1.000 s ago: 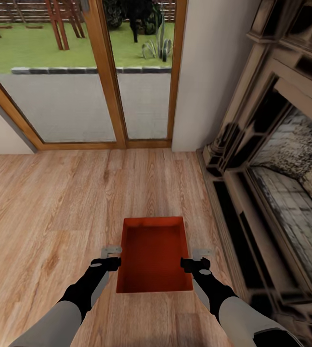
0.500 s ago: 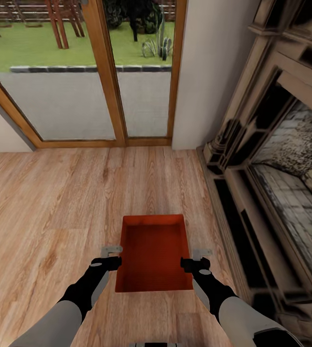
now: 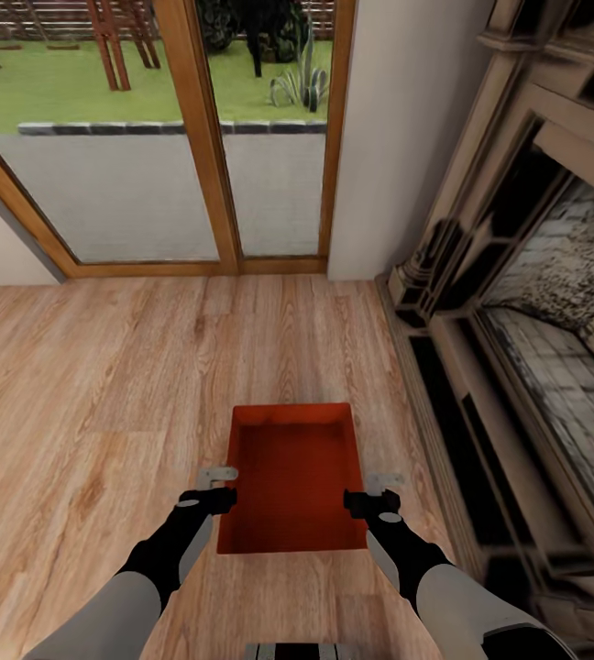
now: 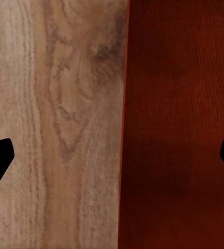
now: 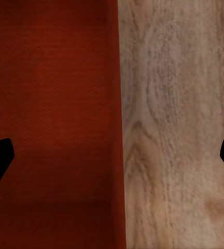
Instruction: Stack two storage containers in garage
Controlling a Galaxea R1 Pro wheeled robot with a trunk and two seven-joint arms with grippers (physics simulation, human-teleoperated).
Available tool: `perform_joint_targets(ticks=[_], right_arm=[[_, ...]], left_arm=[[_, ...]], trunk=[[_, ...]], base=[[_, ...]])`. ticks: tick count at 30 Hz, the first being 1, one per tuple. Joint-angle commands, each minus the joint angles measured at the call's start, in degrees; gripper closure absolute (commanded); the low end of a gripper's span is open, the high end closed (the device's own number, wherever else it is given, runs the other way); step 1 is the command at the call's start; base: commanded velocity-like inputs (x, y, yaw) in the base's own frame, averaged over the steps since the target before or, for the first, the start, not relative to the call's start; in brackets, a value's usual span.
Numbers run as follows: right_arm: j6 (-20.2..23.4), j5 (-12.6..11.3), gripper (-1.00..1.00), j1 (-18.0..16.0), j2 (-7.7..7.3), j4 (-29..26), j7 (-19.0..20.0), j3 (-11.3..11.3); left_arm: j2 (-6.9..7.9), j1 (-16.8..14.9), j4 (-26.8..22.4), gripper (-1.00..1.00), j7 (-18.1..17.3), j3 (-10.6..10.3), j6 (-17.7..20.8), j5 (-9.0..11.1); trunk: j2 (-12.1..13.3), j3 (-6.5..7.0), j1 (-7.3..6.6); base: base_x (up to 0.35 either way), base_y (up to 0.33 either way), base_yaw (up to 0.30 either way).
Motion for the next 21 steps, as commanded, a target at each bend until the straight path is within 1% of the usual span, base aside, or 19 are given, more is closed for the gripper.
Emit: perform_joint_targets(ticks=[1,21], right_arm=[[-0.09,-0.28,-1.0,-0.03,-0.02,0.03,-0.36,0.42],[-0.13,-0.2,-1.0,-0.03,-0.02,0.03,-0.36,0.42]], left_arm=[[0.05,-0.01,-0.1,-1.0,0.49,-0.37,0.27,0.56],[0.04,-0.01,-0.16,-1.0,0.65,-0.37,0.25,0.62]], trunk=[[-0.43,-0.22,0.22],[-8.45,-3.81,4.61]], base=[[0.0,0.0,0.0],[0.0,0.0,0.0]])
